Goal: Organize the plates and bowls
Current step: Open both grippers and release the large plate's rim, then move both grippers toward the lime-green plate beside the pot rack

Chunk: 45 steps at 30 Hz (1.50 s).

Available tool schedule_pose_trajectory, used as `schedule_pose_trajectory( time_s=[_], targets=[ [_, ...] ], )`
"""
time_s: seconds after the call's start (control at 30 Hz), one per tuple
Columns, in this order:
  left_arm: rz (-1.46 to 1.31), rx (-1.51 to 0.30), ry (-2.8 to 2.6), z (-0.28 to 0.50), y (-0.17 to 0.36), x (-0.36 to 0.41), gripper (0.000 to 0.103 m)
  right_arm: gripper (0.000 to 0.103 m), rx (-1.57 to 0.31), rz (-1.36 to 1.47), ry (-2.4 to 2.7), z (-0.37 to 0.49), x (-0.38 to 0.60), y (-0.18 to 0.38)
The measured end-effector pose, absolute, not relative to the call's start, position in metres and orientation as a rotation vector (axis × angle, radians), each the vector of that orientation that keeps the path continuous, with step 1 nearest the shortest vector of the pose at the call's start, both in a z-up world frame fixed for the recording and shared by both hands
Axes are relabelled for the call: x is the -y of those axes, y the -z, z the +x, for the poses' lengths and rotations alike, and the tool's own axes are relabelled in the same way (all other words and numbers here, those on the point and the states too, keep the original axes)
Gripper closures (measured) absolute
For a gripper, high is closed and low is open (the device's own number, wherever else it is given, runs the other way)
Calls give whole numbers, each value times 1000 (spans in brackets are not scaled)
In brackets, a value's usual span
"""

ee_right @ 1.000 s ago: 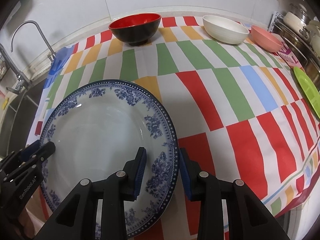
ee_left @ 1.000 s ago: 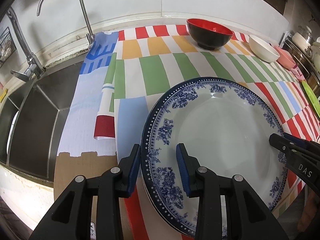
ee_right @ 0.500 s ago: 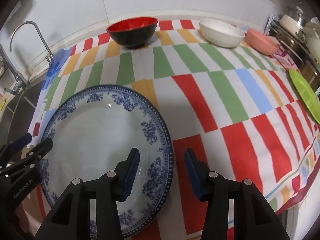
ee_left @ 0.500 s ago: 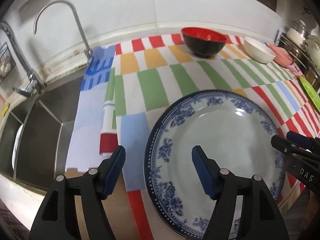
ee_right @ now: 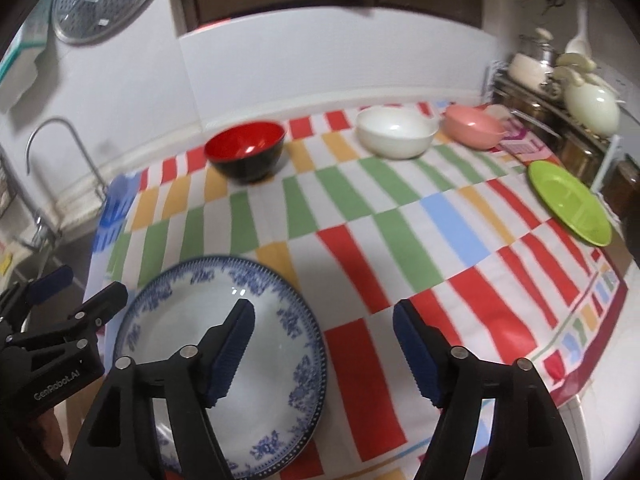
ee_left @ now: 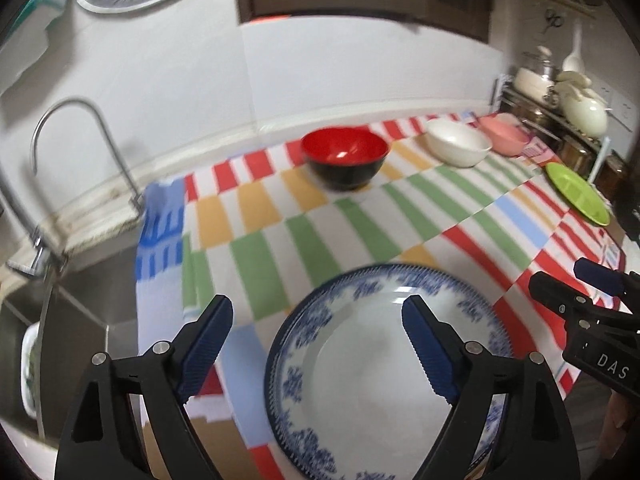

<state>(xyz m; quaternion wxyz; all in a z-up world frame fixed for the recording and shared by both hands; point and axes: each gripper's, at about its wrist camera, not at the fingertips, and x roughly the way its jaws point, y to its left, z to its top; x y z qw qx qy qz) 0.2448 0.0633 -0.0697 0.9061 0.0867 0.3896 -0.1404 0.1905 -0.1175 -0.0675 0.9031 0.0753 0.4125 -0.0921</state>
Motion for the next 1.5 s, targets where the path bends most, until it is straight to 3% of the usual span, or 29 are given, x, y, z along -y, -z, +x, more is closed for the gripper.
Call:
schedule_pose_trajectory(
  time_s=[0.6,1.03,1.5],
  targets=[
    [221,-661,482,220,25,58,7,25,-708,168,427,128,226,22],
    [227,-634,559,187,21,187,7,25,-654,170,534,82,348,18],
    [269,-618,635,211,13,306,9,25,-614,254,663,87,461,21]
  ],
)
